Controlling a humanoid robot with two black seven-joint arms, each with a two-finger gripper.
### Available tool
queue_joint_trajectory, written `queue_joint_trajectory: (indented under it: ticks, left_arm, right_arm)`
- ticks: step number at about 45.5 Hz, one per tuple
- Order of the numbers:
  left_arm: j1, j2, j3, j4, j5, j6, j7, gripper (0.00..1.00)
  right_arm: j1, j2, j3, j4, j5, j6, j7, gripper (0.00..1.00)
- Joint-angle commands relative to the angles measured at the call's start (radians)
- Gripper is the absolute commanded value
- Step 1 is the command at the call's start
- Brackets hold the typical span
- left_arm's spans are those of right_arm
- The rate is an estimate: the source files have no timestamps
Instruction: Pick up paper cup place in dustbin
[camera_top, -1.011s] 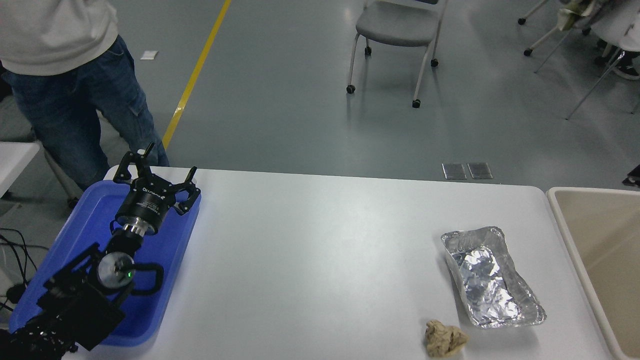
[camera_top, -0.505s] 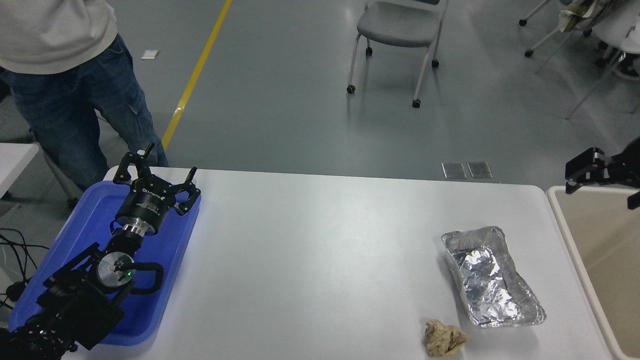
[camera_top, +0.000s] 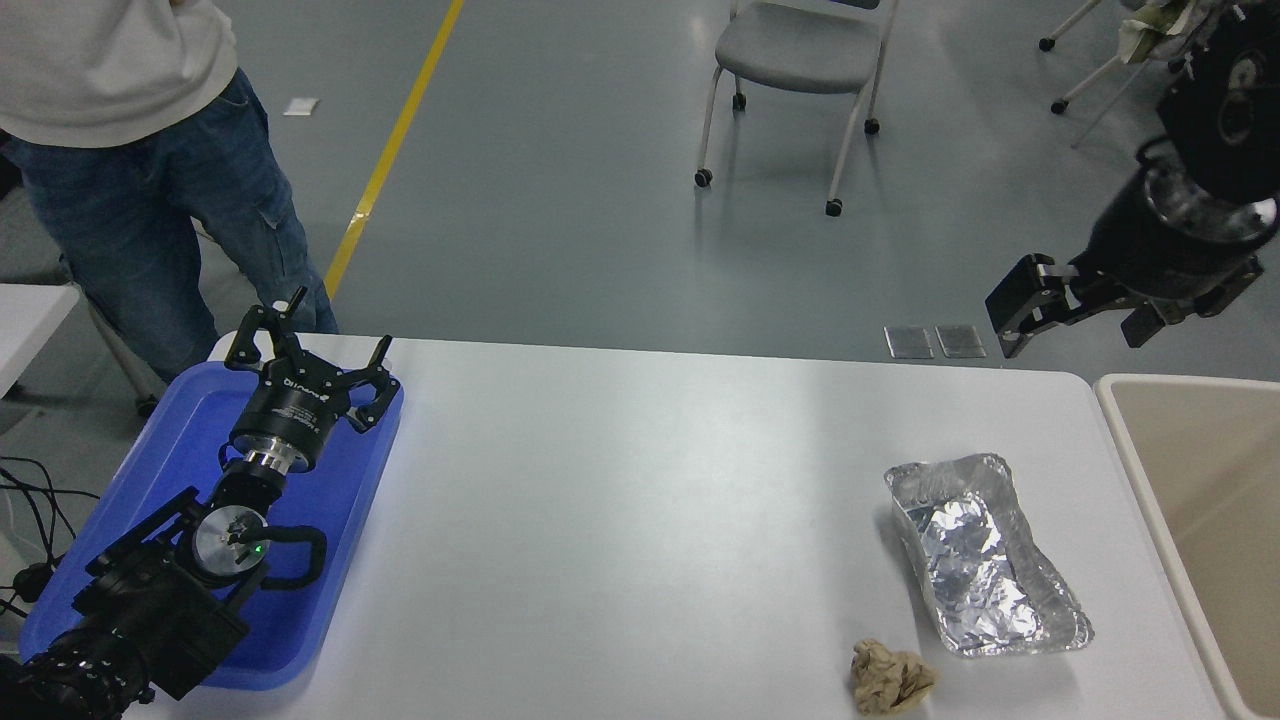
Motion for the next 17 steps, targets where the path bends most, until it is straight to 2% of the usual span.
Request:
queue_joint_trajectory:
  ticks: [1, 17]
  left_arm:
    - [-0.002, 0.000, -0.002, 0.000, 0.000, 0.000, 0.000, 1.00]
    - [-0.002, 0.000, -0.002, 0.000, 0.000, 0.000, 0.000, 1.00]
  right_arm:
    - [0.015, 0.042, 0.030, 0.017, -0.005, 0.006, -0.001, 1.00]
    - [-0.004, 0.051, 0.018, 0.011, -0.005, 0.006, -0.001, 1.00]
